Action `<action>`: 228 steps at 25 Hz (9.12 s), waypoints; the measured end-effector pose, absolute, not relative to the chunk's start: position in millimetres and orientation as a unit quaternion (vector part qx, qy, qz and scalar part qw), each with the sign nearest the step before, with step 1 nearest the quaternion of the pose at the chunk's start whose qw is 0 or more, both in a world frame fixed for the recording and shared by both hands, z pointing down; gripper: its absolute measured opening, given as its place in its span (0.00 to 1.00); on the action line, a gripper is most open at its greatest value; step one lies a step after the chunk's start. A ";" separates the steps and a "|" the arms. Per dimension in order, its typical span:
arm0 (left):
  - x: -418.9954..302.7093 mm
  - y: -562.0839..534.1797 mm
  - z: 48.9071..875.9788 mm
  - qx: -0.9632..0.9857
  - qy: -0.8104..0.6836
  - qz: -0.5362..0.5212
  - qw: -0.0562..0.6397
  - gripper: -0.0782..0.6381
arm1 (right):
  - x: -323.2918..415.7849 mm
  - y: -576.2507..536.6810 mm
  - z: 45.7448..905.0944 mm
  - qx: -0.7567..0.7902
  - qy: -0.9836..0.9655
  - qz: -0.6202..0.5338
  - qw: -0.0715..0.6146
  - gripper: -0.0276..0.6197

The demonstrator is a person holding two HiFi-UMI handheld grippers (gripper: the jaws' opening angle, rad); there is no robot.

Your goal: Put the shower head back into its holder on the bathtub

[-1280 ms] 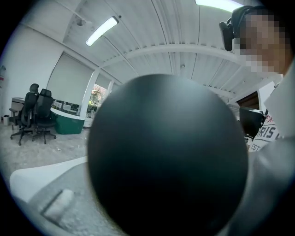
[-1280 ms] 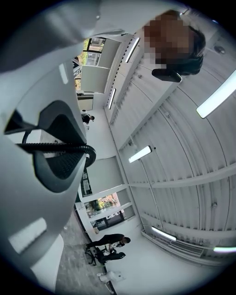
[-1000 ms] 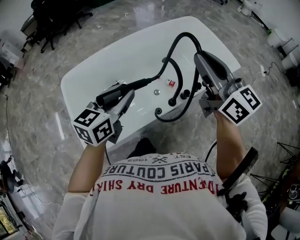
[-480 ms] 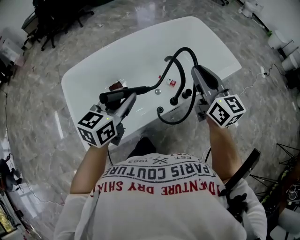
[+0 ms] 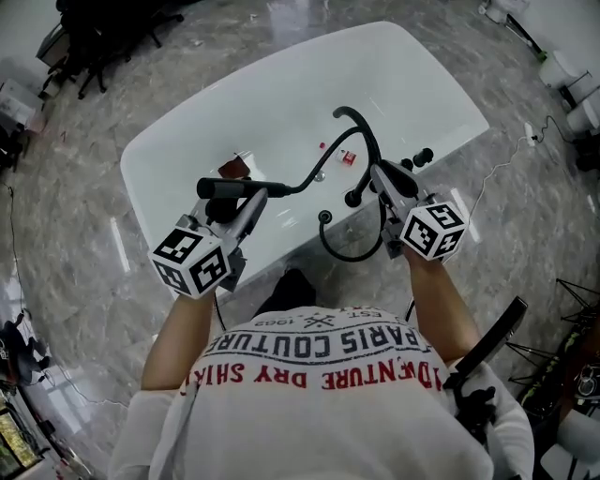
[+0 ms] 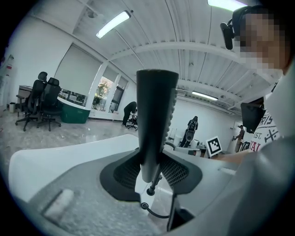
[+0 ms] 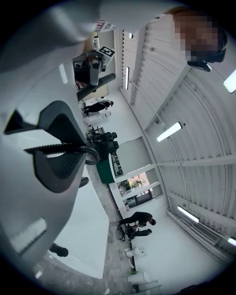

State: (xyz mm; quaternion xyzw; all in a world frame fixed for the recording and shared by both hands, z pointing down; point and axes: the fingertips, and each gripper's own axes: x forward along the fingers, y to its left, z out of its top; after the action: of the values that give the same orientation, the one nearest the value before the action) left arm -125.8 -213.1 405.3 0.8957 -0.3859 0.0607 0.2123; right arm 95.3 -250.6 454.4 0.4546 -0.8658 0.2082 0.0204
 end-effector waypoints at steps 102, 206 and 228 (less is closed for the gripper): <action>-53.9 -234.9 246.7 0.938 -0.301 -0.102 0.136 0.30 | 53.4 -218.2 396.0 0.388 -0.920 0.044 0.027 0.09; -54.1 -204.1 202.0 0.947 -0.301 -0.089 0.072 0.30 | 62.4 -214.2 540.1 0.368 -0.889 0.072 0.263 0.34; -27.0 -224.0 277.2 0.956 -0.273 0.016 0.110 0.30 | -12.7 -189.2 555.1 0.273 -0.923 0.101 0.253 0.14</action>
State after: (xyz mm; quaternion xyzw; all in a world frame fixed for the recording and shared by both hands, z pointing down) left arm -27.0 -224.0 277.2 0.9556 -0.2732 0.0156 0.1097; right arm -12.7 -189.2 555.1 0.2730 -0.9227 0.1012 0.2528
